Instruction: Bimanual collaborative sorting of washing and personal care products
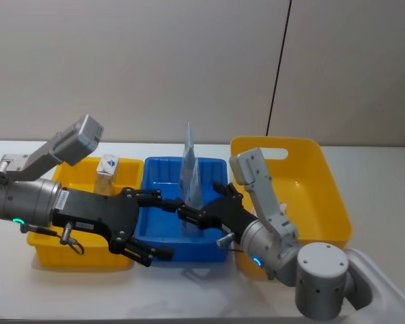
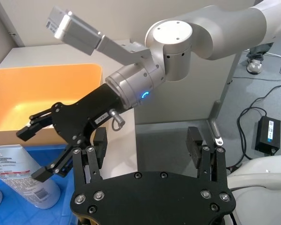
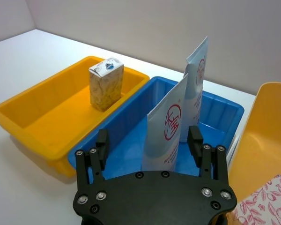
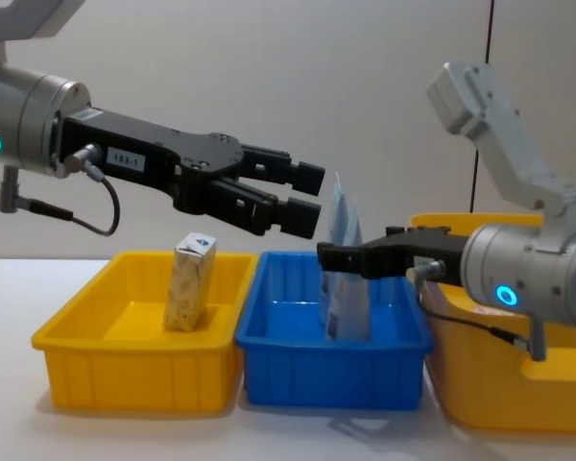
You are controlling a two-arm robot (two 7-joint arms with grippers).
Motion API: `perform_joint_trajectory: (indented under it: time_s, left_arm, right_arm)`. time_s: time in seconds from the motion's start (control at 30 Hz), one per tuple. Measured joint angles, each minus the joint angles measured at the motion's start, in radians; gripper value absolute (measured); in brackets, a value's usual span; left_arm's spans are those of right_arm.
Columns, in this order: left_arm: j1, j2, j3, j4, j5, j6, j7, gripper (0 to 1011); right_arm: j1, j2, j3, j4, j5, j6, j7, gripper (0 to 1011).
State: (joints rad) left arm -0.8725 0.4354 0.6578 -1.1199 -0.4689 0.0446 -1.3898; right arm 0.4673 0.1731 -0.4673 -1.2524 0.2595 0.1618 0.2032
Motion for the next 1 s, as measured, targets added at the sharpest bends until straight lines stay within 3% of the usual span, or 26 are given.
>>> perform_joint_trajectory:
  time_s: [0.6,0.97,1.0]
  left_arm:
    - [0.0,0.0,0.0,0.0,0.0,0.0,0.0,1001]
    - [0.0,0.0,0.0,0.0,0.0,0.0,0.0,1001]
    - [0.0,0.0,0.0,0.0,0.0,0.0,0.0,1001]
  right_arm:
    - [0.065,-0.061,0.01,0.118,-0.027,-0.027,-0.03,997]
    - [0.082,-0.081,0.016,0.147,-0.036,-0.033,-0.035,730]
    - [0.083,-0.083,0.017,0.149,-0.037,-0.033,-0.035,670]
